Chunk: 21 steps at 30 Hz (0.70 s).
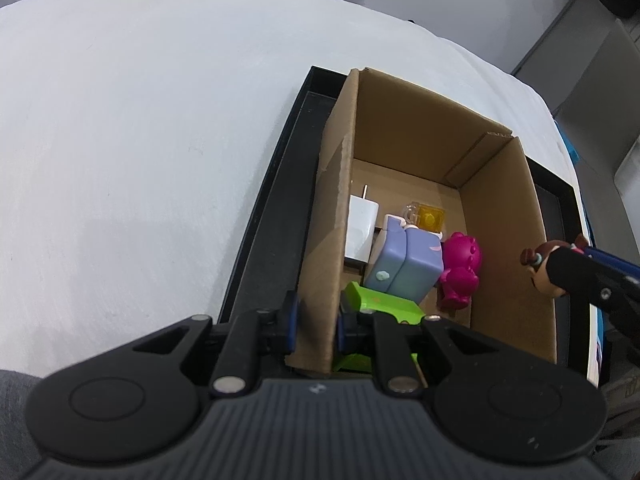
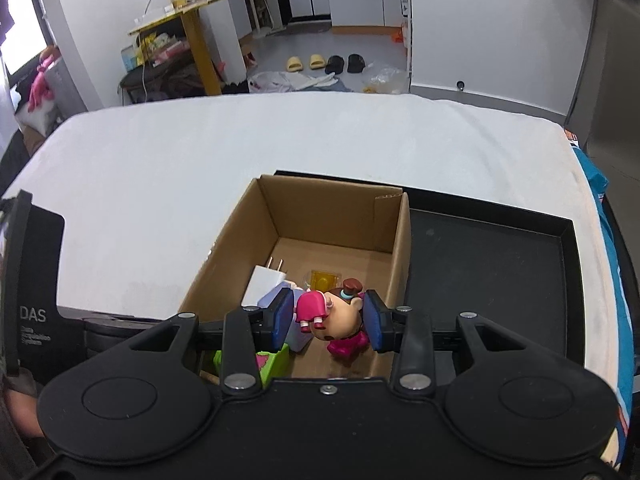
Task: Organize rigid objects
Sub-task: 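Carry the doll over the box and open the right gripper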
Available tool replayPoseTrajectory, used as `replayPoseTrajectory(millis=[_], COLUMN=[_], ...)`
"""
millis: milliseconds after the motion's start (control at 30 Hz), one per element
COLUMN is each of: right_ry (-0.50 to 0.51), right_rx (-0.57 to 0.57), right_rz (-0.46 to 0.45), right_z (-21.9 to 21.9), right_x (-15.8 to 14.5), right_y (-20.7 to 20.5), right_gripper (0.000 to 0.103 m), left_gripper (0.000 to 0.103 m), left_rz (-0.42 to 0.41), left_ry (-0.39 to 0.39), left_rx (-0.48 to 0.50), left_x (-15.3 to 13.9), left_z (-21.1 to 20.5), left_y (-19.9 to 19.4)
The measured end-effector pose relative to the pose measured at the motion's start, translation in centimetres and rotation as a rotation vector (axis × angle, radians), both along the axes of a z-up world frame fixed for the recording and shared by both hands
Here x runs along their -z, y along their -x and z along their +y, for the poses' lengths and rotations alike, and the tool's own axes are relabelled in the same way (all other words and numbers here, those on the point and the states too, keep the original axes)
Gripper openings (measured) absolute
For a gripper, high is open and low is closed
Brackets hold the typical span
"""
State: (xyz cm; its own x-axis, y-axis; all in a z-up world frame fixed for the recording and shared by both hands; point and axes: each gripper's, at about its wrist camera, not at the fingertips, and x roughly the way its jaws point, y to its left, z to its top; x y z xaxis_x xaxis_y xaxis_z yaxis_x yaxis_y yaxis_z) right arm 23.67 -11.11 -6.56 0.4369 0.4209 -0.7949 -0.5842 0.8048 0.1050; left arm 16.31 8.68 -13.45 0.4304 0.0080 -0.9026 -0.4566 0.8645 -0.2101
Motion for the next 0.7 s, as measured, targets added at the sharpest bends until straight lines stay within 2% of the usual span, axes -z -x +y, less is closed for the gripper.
replayPoseTrajectory(millis=[167, 300, 433, 700], right_ry=[-0.005, -0.006, -0.013, -0.016], right_rx=[0.033, 0.047, 0.067, 0.083], right_rz=[0.045, 0.049, 0.060, 0.080], right_z=[-0.2, -0.5, -0.9, -1.2], right_x=[0.1, -0.1, -0.3, -0.3], right_y=[-0.1, 0.1, 0.4, 0.7], right_gripper=[0.039, 0.047, 0.061, 0.074], left_gripper=[0.016, 0.017, 0.016, 0.016], left_rz=[-0.003, -0.005, -0.004, 0.001], left_ry=[-0.006, -0.001, -0.009, -0.010], left_rx=[0.033, 0.041, 0.048, 0.061], left_x=[-0.2, -0.2, -0.3, -0.7], left_z=[-0.1, 0.1, 0.2, 0.1], left_y=[0.6, 1.0, 1.1, 1.3])
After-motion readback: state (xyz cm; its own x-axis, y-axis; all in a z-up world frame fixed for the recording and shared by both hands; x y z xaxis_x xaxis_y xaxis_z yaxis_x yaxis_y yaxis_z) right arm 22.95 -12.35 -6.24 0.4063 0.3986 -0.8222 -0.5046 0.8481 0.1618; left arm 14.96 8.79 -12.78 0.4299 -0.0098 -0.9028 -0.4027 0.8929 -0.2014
